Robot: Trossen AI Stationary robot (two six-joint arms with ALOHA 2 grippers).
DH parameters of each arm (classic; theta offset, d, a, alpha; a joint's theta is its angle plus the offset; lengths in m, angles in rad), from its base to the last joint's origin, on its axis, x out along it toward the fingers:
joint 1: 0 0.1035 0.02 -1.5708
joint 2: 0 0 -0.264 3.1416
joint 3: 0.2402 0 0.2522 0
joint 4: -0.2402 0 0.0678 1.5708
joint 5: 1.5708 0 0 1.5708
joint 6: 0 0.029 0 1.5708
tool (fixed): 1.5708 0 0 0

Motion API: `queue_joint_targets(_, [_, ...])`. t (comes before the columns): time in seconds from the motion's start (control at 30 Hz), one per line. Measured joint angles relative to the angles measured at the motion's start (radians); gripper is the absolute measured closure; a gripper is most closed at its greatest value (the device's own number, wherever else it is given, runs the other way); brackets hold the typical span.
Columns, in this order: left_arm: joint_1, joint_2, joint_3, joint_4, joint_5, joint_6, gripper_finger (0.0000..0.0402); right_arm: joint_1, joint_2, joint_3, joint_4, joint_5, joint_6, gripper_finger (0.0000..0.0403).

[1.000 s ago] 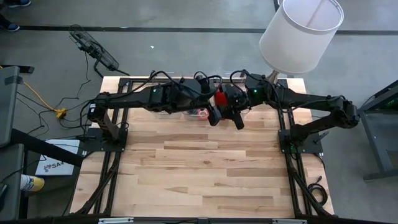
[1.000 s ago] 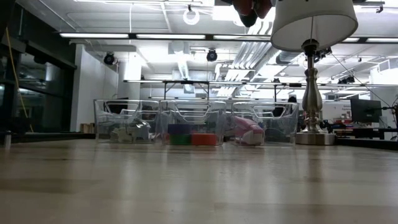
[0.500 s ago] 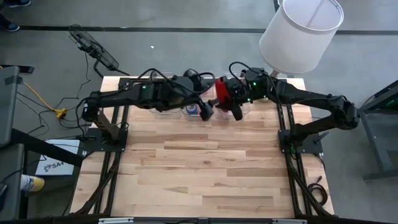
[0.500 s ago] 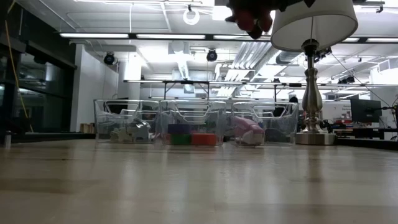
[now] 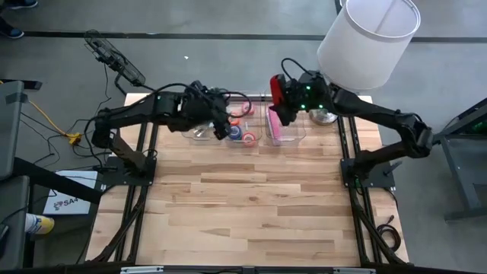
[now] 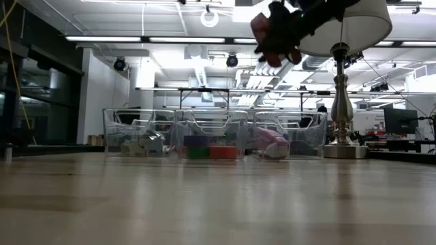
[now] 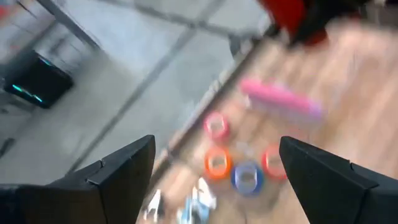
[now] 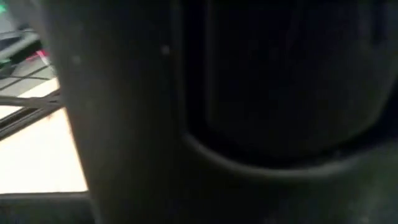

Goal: Pick and place Stapler, Stapler remover, tape
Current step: Put the red stapler into the right transparent bin

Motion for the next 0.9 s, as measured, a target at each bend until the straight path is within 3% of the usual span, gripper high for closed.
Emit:
queue_joint_targets(0.1, [0.048,-0.003,-0.014,-0.078,0.132,0.054,0.0063,-0.025,0.056,0.0,0.01,0.017,0.04,0.0251])
queue_joint_targets(0.37, [0.21,-0.059,-0.124,-0.003,0.431,0.272,0.0063,-0.089,0.158,0.001,0.014,0.102,0.222,0.0251])
queue_joint_targets(0.67, [0.435,-0.247,-0.424,0.31,0.915,0.493,0.0062,-0.11,0.23,0.001,-0.13,0.204,0.322,0.0251])
queue_joint_targets(0.9, [0.612,-0.425,-0.755,0.624,1.295,0.471,0.0062,-0.11,0.305,0.001,-0.156,0.229,0.409,0.0251])
